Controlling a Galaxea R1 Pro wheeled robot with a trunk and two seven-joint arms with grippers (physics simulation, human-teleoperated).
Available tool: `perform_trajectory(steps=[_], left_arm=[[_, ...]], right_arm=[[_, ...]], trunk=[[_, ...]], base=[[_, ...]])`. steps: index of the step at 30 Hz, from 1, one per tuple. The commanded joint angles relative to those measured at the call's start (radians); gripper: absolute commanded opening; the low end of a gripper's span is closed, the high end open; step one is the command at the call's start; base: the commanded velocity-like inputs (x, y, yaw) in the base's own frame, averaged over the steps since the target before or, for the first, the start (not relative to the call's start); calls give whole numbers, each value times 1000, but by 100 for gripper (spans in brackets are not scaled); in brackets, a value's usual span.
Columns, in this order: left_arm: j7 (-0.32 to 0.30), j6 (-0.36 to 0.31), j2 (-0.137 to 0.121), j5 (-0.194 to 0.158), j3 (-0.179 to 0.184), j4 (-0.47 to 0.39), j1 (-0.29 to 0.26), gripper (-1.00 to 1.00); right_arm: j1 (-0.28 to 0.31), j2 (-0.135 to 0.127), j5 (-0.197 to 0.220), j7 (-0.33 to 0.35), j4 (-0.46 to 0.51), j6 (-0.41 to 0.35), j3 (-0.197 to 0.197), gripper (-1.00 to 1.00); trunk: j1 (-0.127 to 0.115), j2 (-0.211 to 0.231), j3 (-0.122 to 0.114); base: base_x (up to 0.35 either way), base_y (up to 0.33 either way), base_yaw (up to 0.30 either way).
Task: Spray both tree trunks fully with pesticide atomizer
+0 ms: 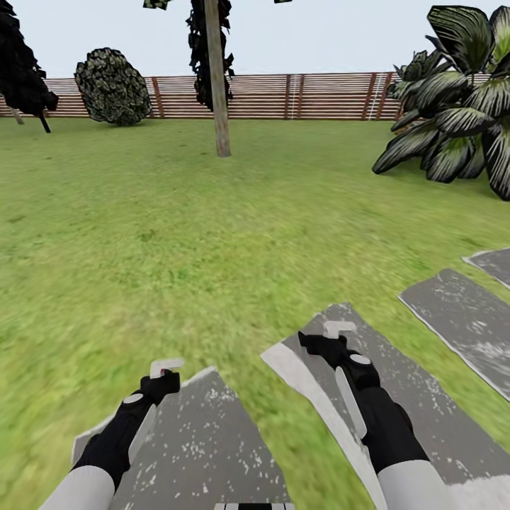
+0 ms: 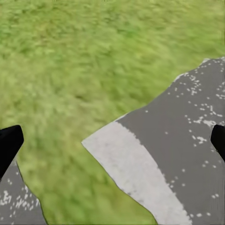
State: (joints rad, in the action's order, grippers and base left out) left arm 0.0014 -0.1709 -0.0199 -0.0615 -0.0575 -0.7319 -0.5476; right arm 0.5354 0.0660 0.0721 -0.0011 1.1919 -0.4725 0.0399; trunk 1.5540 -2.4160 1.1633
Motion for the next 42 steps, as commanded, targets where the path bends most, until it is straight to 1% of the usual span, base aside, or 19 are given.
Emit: perform_trajectory(steps=[1,34,37,42], left_arm=[[0,0,0,0,0,0,0,-100],[0,1,2,0,1,-8,0,-100],[0,1,2,0,1,-8,0,-100],[0,0,2,0,1,-8,0,-100]], right_arm=[[0,0,0,1,0,0,0,100],[0,0,3,3,10,2,-2,100],[0,0,3,3,10,2,-2,100],[0,0,3,3,10,2,-1,100]], trunk=[[0,0,0],[0,0,0],[0,0,0],[0,0,0]], base=[[338,0,0],[338,0,0],[338,0,86],[338,0,236]])
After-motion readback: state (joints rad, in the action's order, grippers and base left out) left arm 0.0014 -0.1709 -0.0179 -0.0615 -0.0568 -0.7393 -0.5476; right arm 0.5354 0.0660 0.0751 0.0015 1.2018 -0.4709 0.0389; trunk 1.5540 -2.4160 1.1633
